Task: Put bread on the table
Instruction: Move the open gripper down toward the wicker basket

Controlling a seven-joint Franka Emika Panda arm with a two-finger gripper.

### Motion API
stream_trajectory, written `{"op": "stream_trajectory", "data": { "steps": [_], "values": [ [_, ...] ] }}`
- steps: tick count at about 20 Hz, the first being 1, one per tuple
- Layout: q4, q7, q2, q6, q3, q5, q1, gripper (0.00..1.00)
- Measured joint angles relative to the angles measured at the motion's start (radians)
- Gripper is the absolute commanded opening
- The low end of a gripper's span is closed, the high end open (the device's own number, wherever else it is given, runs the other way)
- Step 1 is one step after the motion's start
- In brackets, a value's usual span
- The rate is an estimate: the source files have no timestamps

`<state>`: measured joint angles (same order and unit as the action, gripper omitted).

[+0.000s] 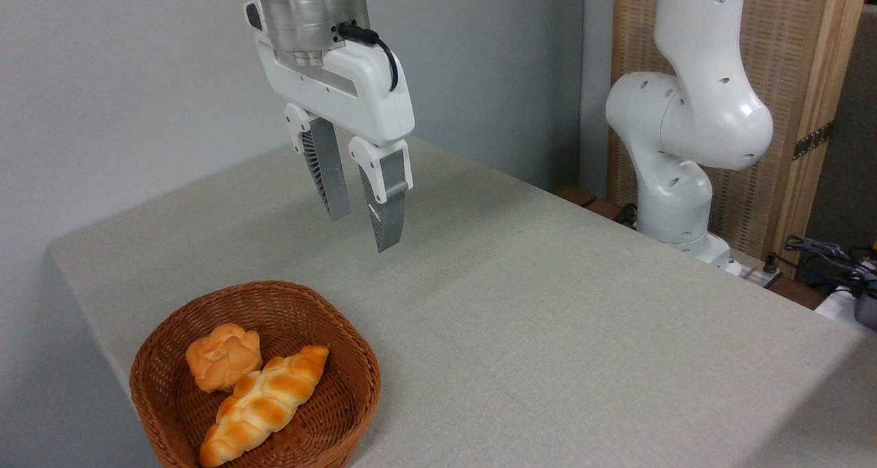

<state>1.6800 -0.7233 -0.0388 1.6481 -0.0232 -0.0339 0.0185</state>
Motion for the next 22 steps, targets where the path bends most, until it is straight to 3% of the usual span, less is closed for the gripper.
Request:
{"op": "stream_trajectory", "data": {
  "steps": [7, 22],
  "values": [
    [-0.004, 0.000, -0.003, -0.042, -0.007, 0.000, 0.002, 1.00],
    [0.036, 0.000, -0.034, -0.006, -0.007, -0.003, 0.002, 1.00]
  ]
}}
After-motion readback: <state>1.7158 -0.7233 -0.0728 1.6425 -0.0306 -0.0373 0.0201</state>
